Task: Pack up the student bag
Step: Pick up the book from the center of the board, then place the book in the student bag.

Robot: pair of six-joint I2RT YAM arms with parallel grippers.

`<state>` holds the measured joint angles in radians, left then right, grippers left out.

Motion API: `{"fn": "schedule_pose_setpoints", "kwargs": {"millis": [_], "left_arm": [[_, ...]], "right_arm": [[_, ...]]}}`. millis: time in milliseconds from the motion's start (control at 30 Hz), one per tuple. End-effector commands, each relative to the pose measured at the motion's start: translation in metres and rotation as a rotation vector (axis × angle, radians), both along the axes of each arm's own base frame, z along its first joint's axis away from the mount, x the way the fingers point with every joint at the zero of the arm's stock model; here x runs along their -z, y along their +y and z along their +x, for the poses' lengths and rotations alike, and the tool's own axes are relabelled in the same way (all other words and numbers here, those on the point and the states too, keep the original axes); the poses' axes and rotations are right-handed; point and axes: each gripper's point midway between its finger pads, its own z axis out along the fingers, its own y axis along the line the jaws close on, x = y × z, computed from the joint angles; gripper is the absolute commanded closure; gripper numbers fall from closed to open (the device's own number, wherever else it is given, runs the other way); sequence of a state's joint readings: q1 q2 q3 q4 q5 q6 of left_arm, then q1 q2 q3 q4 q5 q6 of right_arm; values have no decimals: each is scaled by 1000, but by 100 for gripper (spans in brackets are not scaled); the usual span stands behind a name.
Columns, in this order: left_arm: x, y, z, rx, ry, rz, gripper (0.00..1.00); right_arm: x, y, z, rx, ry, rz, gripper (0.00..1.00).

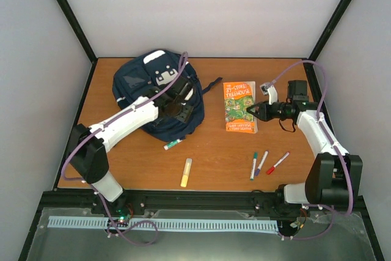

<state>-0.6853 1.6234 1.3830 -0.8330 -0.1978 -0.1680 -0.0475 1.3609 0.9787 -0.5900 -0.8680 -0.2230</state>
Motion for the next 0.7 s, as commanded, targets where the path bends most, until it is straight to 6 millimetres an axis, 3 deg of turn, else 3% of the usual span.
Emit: {"fn": "schedule_pose_setpoints", "kwargs": {"millis": [0, 167, 400, 667], "left_arm": [[-7, 8, 5, 13, -8, 76, 38], [15, 4, 14, 8, 11, 114, 40], [27, -14, 21, 37, 31, 129, 40], [43, -21, 31, 19, 30, 221, 41]], "right_arm": [[-12, -4, 11, -14, -118, -18, 97], [-9, -2, 9, -23, -105, -7, 97], [-6, -2, 8, -33, -92, 3, 97], [-5, -1, 7, -44, -80, 11, 97]]}}
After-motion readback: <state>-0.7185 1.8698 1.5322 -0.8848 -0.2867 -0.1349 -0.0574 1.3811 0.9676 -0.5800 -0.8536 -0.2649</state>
